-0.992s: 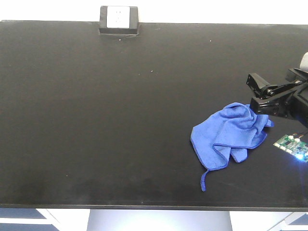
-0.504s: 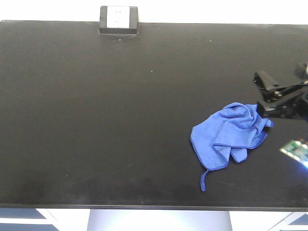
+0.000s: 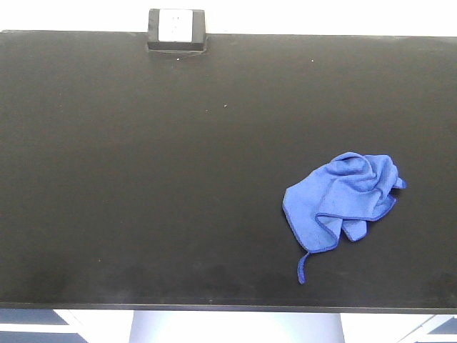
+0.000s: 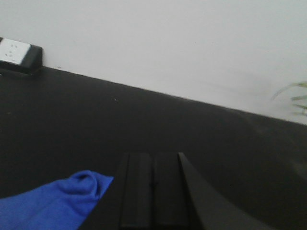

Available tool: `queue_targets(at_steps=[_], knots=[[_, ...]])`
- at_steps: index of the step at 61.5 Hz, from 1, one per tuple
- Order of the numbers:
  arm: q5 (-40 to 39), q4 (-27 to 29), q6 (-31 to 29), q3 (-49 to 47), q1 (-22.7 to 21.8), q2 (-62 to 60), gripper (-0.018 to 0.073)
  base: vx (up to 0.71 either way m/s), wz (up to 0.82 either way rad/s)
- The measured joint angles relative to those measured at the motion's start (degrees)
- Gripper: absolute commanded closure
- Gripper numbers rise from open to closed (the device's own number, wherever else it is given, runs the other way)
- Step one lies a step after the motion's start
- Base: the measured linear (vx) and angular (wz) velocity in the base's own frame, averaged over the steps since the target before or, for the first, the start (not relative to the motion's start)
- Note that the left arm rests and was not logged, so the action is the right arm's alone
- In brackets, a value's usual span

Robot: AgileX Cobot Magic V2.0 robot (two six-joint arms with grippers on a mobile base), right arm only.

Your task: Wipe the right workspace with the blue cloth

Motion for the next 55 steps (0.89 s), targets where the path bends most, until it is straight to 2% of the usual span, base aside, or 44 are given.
queue_targets(at_steps=[10,19,26,38,55], knots=[[1.15,-0.85,2.55,9.50,-3.21,-12.00,0.0566,0.00,0.00],[0.93,0.79,2.84,17.50,-3.77,-18.64,0.0567,0.00,0.00],[-2.83,3.02,2.88,23.25,-3.77,-19.66,0.0567,0.00,0.00],[-12.98,4.17,2.88,24.74,-3.77,-19.66,0.0567,0.00,0.00],[-14.34,4.19,2.88,24.74,-3.77,-19.66,0.0567,0.00,0.00]])
